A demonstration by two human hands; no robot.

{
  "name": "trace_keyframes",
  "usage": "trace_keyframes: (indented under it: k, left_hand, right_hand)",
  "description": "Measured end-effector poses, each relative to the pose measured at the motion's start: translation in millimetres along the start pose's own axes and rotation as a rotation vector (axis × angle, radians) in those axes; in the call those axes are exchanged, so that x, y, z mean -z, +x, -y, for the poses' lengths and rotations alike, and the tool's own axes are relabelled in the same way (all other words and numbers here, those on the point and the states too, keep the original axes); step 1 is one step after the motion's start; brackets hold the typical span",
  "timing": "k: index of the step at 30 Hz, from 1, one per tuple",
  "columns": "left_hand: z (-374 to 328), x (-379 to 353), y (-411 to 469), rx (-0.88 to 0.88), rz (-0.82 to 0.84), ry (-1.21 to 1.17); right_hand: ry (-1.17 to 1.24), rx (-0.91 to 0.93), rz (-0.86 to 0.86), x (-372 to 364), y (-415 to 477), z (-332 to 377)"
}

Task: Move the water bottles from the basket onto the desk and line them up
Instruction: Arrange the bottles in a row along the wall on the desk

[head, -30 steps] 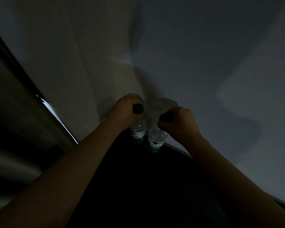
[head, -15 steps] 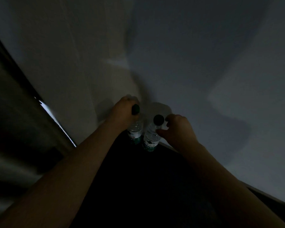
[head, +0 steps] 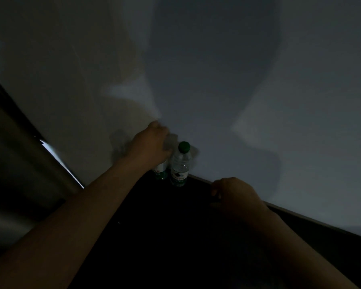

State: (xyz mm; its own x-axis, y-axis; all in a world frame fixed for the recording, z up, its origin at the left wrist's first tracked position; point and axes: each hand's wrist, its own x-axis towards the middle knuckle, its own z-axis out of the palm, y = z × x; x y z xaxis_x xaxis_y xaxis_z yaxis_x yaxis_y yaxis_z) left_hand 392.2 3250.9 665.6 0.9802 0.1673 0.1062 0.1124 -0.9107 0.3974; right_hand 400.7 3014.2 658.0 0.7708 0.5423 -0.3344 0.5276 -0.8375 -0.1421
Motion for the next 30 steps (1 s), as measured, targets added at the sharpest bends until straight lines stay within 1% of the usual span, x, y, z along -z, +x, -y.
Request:
trace_keyframes:
  k: [5, 10, 15, 22, 30]
  left_hand:
    - [-46, 11, -43, -0.122, 0.094, -0.124]
    - [-94, 7, -98, -0.268, 0.211, -0.161]
    - [-137, 2, -144, -0.393, 0.353, -0.153]
    - [-193, -6, -201, -0.517, 0.486, -0.148]
    - [-244, -20, -256, -0.639, 0.590, -0.146]
  right_hand:
    - [0.046, -0.041, -0.037, 3, -49, -11]
    - [0.074, -0.079, -0.060, -1, -109, -23]
    - [0.106, -0.166, -0.058, -6, -184, -39]
    - [0.160, -0.366, -0.064, -13, -291, -43]
    - [0.232, -0.593, -0.141, -41, -388, -40]
